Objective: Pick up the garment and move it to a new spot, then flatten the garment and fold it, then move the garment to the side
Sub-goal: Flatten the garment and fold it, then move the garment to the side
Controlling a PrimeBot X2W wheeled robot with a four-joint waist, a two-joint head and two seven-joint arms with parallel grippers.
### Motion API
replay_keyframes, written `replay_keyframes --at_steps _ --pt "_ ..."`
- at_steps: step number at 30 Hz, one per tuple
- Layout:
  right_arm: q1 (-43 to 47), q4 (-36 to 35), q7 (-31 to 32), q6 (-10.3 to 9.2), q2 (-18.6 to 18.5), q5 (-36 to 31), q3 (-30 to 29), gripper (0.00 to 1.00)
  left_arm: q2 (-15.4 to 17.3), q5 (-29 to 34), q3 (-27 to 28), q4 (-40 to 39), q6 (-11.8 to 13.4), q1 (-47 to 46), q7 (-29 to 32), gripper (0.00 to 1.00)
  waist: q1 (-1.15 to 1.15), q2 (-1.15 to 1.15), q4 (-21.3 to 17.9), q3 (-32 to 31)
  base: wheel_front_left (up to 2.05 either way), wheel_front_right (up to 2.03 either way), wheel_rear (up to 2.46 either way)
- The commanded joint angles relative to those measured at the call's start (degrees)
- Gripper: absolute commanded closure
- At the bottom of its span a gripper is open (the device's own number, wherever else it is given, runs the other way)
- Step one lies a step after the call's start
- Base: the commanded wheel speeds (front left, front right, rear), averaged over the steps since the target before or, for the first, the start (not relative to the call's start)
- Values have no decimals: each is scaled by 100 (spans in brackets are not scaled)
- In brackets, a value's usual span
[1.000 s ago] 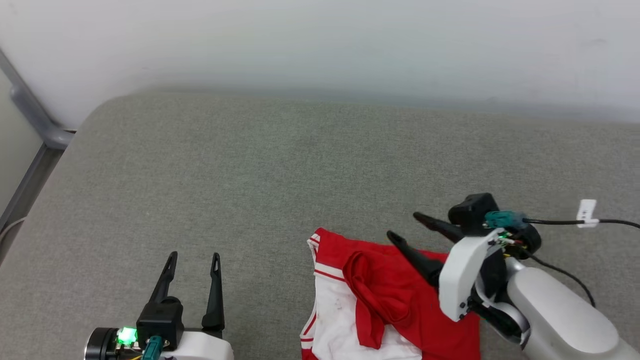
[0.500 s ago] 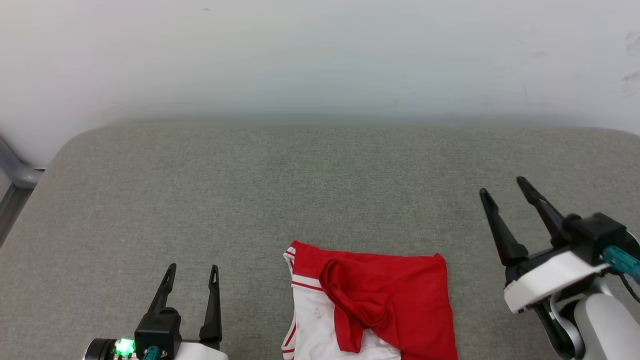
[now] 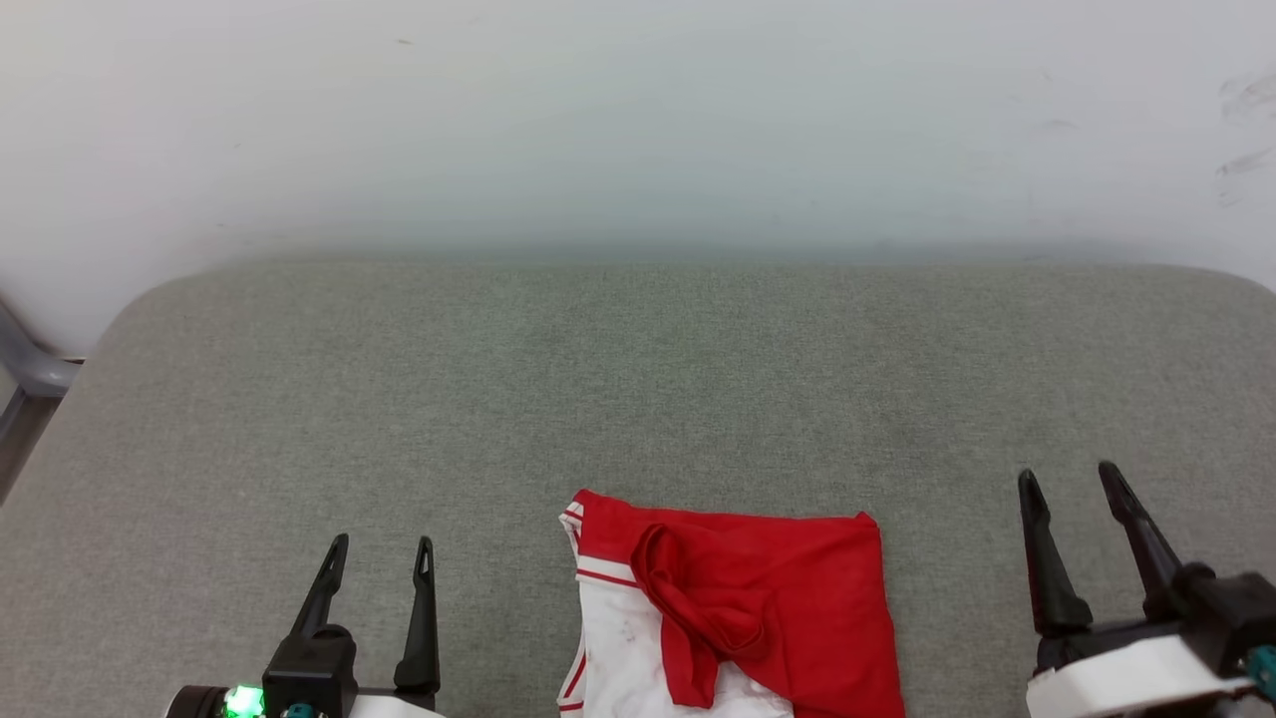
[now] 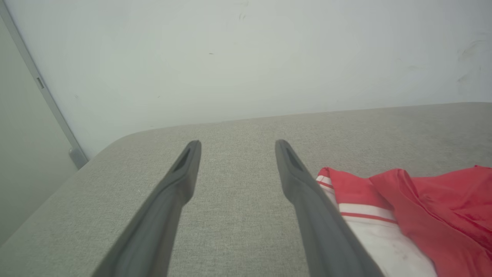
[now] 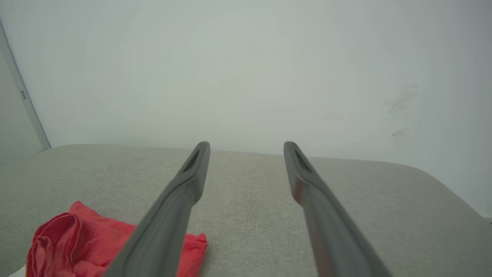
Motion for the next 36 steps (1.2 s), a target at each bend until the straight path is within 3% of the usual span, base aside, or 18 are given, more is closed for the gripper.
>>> replay_keyframes --at_steps 1,12,22,30,36 --pt "114 -52 -24 -5 56 -20 -42 0 9 -7 12 -10 -17 67 -12 0 0 0 10 -11 0 0 0" --pt "752 -213 -25 -5 287 -194 -143 0 18 -41 30 67 -28 173 -12 0 0 0 72 -59 0 0 0" --pt "676 -223 -26 -5 291 -306 -157 0 16 -54 23 127 -35 158 -12 0 0 0 105 -27 0 0 0" --pt "-198 -340 49 -5 -290 -24 -231 0 -4 -62 15 148 -37 77 -12 0 0 0 115 37 0 0 0" --pt "-1047 -205 1283 -5 -1228 772 377 0 -29 -27 -61 182 -68 -41 -12 0 0 0 183 108 0 0 0"
